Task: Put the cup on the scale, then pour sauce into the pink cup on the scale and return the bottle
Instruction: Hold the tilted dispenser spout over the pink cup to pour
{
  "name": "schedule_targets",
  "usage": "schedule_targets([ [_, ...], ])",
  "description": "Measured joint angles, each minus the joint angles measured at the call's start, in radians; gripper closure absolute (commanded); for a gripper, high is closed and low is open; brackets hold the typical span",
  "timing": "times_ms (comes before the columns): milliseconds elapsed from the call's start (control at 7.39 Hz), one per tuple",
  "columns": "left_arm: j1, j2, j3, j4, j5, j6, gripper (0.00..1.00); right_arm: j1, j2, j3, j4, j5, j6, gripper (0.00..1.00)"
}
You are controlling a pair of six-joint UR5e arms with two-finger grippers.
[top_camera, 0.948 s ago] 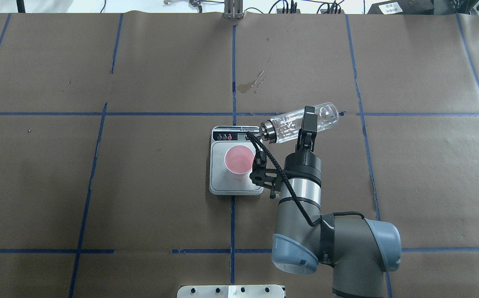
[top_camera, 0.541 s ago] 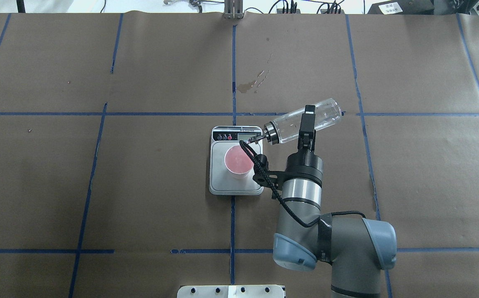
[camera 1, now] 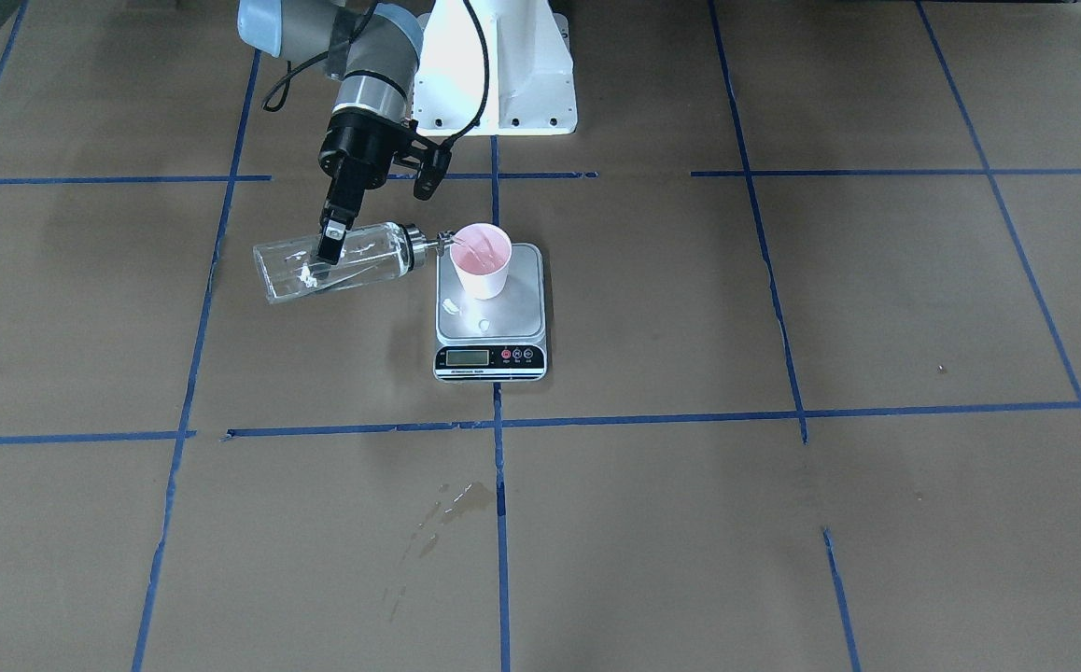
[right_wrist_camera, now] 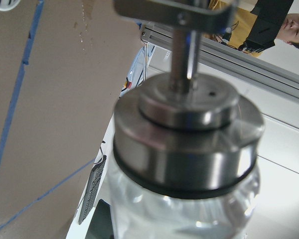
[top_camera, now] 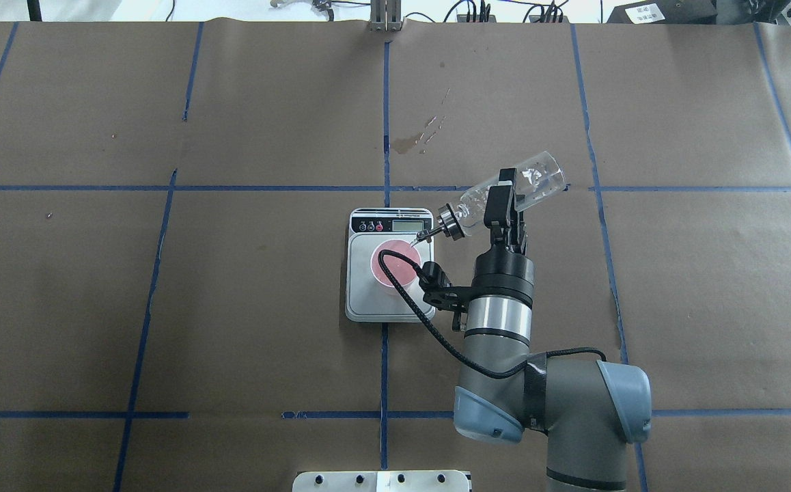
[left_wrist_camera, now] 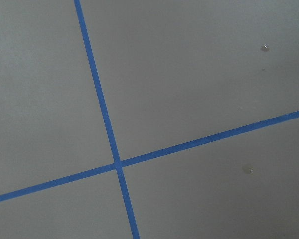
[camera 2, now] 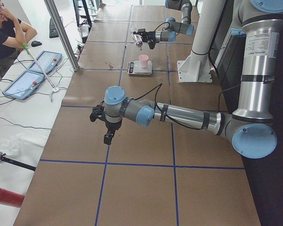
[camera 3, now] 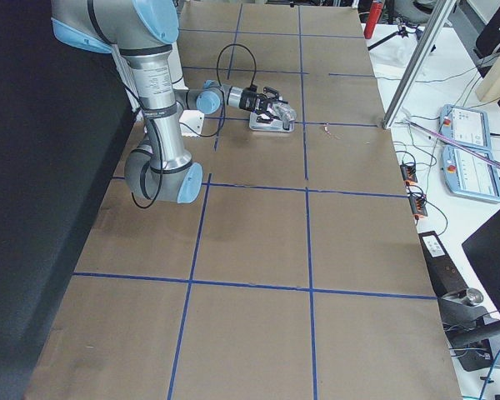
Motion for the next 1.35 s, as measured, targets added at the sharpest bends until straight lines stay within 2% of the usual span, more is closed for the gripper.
schedule_targets([
  [406,0.0,-0.004,-0.001,0.003,0.001,-0.002,0.0,-0.004,0.0,0.004,0.01,0.002,0.031,1.0],
  [1354,-0.006,-0.009,-0.014,0.004,0.001,-0.007,0.0,-0.057,-0.028,0.024,0.027,0.12,0.64,1.0],
])
